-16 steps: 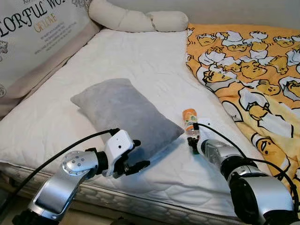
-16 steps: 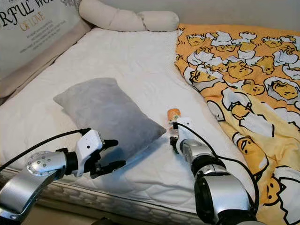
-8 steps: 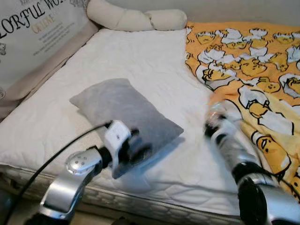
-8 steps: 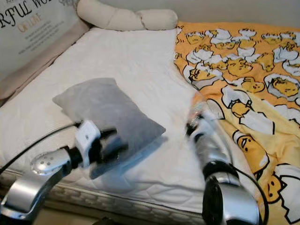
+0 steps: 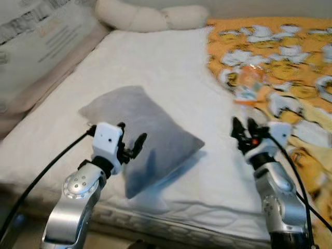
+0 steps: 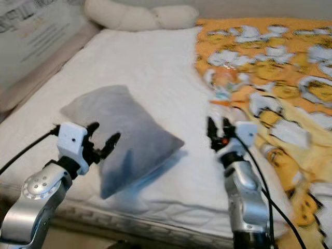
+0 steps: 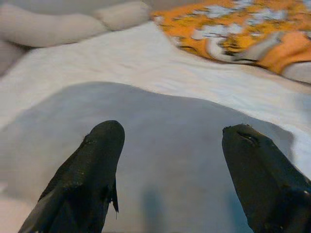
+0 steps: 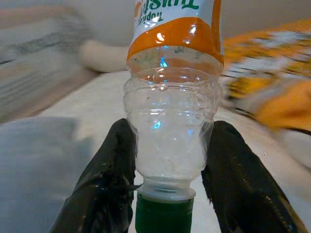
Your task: Clean up the room
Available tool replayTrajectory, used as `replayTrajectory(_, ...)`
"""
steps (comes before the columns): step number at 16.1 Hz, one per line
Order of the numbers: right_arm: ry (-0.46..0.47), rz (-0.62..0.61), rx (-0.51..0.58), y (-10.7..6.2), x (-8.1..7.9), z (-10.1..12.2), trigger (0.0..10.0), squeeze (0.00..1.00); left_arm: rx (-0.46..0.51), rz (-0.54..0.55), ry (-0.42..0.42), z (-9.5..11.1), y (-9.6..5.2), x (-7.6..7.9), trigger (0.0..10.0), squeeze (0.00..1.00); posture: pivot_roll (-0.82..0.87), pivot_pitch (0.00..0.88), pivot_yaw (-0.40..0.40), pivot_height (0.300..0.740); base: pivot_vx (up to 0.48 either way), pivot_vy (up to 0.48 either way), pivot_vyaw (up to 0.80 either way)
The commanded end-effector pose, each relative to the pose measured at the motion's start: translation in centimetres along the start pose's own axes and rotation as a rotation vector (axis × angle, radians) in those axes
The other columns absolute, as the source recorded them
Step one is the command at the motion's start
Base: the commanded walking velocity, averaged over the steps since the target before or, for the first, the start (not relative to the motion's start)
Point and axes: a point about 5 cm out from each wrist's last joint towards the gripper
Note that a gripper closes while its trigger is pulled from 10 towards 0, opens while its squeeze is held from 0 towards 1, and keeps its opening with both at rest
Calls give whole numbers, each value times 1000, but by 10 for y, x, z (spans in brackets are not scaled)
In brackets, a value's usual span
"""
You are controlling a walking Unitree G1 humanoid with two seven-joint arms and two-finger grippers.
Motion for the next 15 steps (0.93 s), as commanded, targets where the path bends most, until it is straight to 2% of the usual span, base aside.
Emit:
replayTrajectory(1,-11,96,6,-4,-21,6,10000,0,-7,62,12,0,-7,-5,10000,0,-48,0,129,740,0,0,800)
replayTrajectory(3,-8,140,-19,-16,-33,8,10000,0,-10,90,10,0,-11,-2,10000,0,-45,0,120,740,0,0,800)
replayTrajectory(6,10,119,-128,-40,-37,-4,10000,0,-48,130,-22,-6,-21,2,10000,0,-24,0,93,740,0,0,800)
replayTrajectory(9,1,114,-183,-48,-39,-8,10000,0,-85,165,-116,-14,-26,3,10000,0,-23,0,93,740,0,0,800)
replayTrajectory(10,-4,112,-191,-50,-39,-8,10000,0,-87,172,-122,-14,-26,2,10000,0,-24,0,92,740,0,0,800)
replayTrajectory(13,-27,87,-198,-51,-34,-4,10000,0,-84,179,-22,-15,-25,2,10000,0,-36,0,93,740,0,0,800)
replayTrajectory(15,-32,61,-193,-50,-30,-1,10000,0,-72,182,-15,-13,-20,2,10000,0,-47,0,94,740,0,0,800)
Point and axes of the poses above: a point about 5 cm out from each wrist's last joint towards the gripper, its own y axis pointing out of the wrist towards the gripper, its own z axis along the axis of the wrist's last joint, x = y × z, and after that the axes turned 6 degrees about -y, right-handed
